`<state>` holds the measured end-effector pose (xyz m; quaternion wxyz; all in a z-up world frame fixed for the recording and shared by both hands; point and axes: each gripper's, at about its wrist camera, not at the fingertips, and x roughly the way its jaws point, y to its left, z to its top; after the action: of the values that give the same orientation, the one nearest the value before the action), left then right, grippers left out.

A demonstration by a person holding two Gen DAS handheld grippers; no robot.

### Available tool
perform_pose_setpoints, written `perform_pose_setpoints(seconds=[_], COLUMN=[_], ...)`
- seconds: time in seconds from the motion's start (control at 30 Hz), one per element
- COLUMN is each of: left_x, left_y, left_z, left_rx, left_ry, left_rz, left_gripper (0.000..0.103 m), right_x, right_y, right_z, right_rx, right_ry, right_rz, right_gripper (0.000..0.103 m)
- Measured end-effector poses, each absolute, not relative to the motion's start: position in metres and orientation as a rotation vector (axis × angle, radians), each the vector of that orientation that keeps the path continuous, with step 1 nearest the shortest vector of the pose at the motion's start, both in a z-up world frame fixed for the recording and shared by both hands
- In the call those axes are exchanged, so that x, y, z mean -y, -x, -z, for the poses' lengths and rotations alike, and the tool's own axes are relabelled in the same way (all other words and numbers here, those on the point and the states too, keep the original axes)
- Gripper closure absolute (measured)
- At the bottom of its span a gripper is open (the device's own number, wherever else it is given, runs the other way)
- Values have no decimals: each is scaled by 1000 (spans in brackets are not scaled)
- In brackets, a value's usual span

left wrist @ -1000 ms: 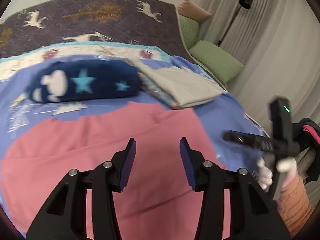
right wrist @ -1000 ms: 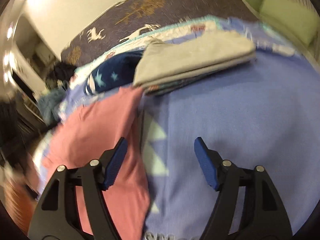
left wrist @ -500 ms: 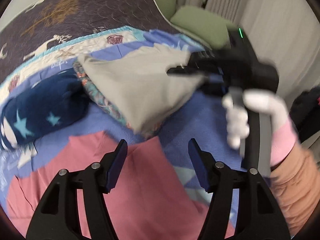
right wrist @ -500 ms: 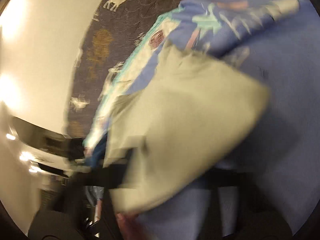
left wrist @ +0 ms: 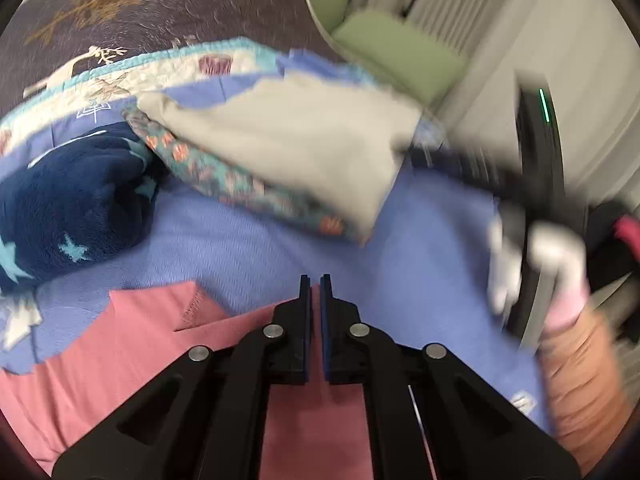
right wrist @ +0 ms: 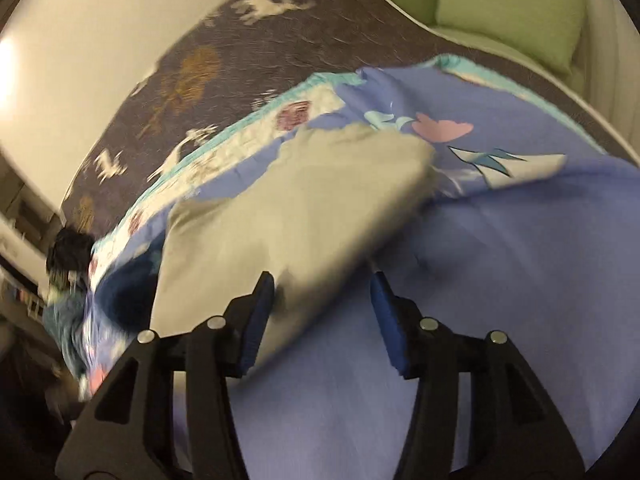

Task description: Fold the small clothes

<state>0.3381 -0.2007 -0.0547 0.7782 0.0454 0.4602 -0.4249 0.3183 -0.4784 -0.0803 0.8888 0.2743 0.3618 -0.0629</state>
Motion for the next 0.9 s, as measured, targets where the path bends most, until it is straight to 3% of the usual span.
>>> perform_pose_setpoints(seconds=[0.17, 0.3, 0.4, 0.57, 0.7, 0.8, 0.9], left_x=[158, 141, 121, 41, -32, -67, -64], left_y=[-338, -334, -324, -309, -301, -298, -295], left_z=[38, 40, 43, 53, 58, 69, 86], left_rx=[-830, -845, -847, -842, -837, -897, -949], left_ry=[226, 226, 119, -5, -14, 65, 29], left_rz=[1060, 982, 883, 636, 469, 457, 463], left_gripper=[100, 98, 79, 66, 63, 60, 60], right_x=[429, 383, 357, 346, 336, 303, 269], right_y=[-251, -231, -234, -262, -305, -346, -384], right_z=[67, 62, 65, 65, 54, 47, 56], right_rx=[-766, -799, -816, -851, -891, -1000, -1157], right_ry=[-439, -330, -247, -302, -350, -217, -25], right_rz=[-87, -209, -233, -278, -311, -322, -267], right_gripper=[45, 43, 43, 43, 43, 36, 36])
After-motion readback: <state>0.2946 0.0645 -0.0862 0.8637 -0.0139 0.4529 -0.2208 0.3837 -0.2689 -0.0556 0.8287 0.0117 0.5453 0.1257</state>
